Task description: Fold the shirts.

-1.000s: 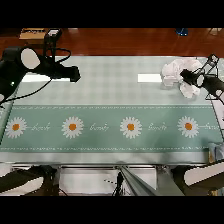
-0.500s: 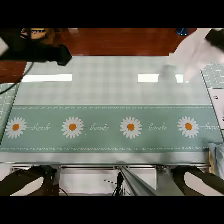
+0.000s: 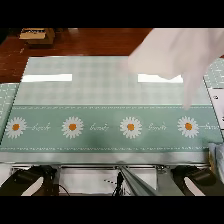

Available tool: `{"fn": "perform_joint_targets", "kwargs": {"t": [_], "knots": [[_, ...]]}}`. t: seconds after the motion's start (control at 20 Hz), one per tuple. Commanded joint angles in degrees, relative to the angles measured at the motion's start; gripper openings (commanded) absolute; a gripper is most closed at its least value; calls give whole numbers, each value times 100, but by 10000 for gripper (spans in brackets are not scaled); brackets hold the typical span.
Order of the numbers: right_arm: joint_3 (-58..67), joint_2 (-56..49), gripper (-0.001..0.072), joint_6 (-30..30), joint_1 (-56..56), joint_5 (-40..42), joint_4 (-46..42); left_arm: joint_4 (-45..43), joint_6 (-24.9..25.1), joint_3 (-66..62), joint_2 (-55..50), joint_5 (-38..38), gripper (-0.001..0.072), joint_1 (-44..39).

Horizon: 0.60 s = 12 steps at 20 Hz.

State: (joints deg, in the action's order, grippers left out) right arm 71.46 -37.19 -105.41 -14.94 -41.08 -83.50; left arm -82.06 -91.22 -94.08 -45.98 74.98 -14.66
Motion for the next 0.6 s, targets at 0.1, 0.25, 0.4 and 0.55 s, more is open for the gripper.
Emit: {"fn": "perform_joint_targets", "kwargs": {"t": [0.1, 0.25, 0.4, 0.55], "knots": [[-525, -1003, 21, 103, -2046, -1401, -46, -2, -105, 511, 208, 1062, 719, 0], [-966, -2026, 22, 66, -2535, -1403, -450, 2, -105, 1399, 208, 1060, 719, 0], [-1123, -2872, 22, 70, -2581, -1381, -472, 81, -105, 2474, 208, 949, 719, 0], [-1123, -3230, 130, 70, -2581, -1274, -828, 868, -98, 3611, 208, 332, 720, -2]]}}
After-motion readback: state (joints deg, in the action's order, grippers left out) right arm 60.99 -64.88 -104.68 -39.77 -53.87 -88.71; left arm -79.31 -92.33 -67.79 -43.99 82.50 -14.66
